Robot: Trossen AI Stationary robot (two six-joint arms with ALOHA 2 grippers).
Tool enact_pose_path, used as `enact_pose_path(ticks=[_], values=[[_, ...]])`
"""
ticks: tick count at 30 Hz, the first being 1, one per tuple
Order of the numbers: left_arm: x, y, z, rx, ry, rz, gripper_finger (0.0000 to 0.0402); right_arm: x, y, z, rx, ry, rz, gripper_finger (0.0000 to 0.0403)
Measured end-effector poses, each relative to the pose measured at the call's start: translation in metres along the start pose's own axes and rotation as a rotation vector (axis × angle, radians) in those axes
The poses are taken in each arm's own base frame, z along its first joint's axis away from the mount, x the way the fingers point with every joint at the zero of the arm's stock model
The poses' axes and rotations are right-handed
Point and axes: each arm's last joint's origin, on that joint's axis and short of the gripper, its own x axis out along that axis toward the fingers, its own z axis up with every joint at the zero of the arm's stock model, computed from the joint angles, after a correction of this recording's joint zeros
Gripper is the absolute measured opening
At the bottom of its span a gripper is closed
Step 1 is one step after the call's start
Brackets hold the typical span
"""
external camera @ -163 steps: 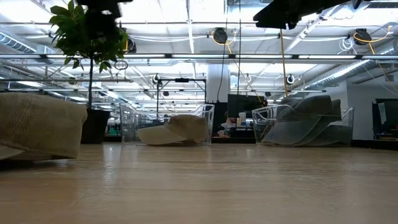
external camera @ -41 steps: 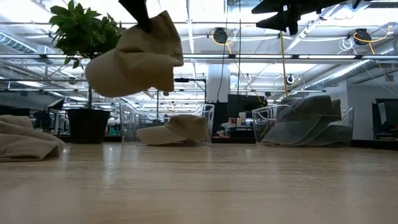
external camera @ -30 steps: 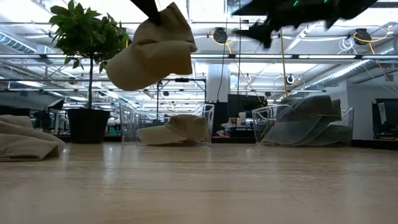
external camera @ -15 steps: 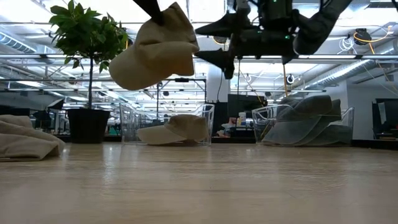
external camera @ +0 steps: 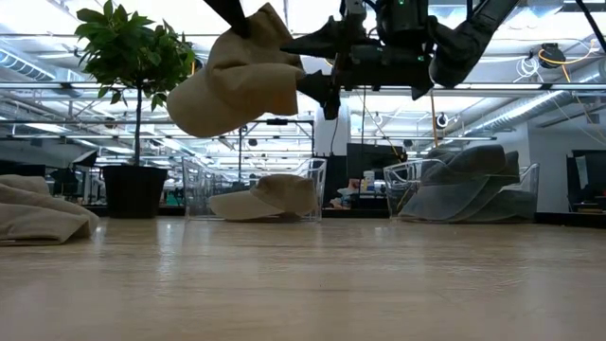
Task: Pick & Place hat
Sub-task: Put the right brown cap into the left transparent bin
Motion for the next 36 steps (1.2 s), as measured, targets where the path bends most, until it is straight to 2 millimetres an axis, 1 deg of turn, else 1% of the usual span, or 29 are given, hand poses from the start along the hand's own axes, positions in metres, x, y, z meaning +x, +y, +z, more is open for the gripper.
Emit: enact_pose_path(ticks=[2,3,5,7,8,9,13,15,18,21,25,28,30,32,36], values=[[0.000,0.000,0.000,-0.001,0.000,0.000,0.0005,-0.001,0.001,0.001,-0.014,0.000,0.001,0.0203],[0.000,0.000,0.000,-0.004,0.000,0.000,0.0006,-0.001,0.002,0.002,-0.024,-0.003,0.008,0.0180],[0.000,0.000,0.000,-0.009,0.000,0.000,0.0012,-0.001,0.003,0.002,-0.037,0.001,0.041,0.0124],[0.000,0.000,0.000,-0.010,0.000,-0.001,0.0015,-0.001,0.004,0.002,-0.049,0.020,0.084,0.0056],[0.000,0.000,0.000,-0.010,0.000,-0.001,0.0014,-0.001,0.005,0.002,-0.064,0.028,0.111,0.0030],[0.000,0.000,0.000,-0.011,-0.001,-0.002,0.0011,-0.001,0.006,0.002,-0.078,0.030,0.130,0.0018],[0.002,0.002,0.000,-0.041,0.000,-0.002,0.0007,-0.004,0.012,0.008,-0.080,0.036,0.165,0.0011],[0.004,0.006,0.000,-0.149,0.006,0.003,0.0024,-0.007,0.016,0.013,-0.101,0.030,0.173,0.0009],[0.010,0.015,-0.003,-0.332,0.038,0.006,0.0077,-0.015,0.025,0.022,-0.129,0.048,0.163,0.0009],[0.017,0.024,-0.008,-0.399,0.089,0.002,0.0147,-0.023,0.033,0.030,-0.192,0.049,0.088,0.0009],[0.026,0.041,-0.016,-0.438,0.152,0.030,0.0239,-0.038,0.043,0.043,-0.283,0.037,-0.026,0.0009],[0.036,0.057,-0.019,-0.529,0.161,0.025,0.0284,-0.052,0.053,0.060,-0.366,-0.034,-0.103,0.0009],[0.042,0.068,-0.020,-0.598,0.152,-0.005,0.0301,-0.063,0.061,0.071,-0.433,-0.082,-0.161,0.0009],[0.048,0.077,-0.021,-0.646,0.146,-0.039,0.0309,-0.073,0.069,0.081,-0.513,-0.135,-0.225,0.0009],[0.067,0.090,-0.026,-0.690,0.102,-0.149,0.0301,-0.091,0.081,0.097,-0.640,-0.221,-0.337,0.0009]])
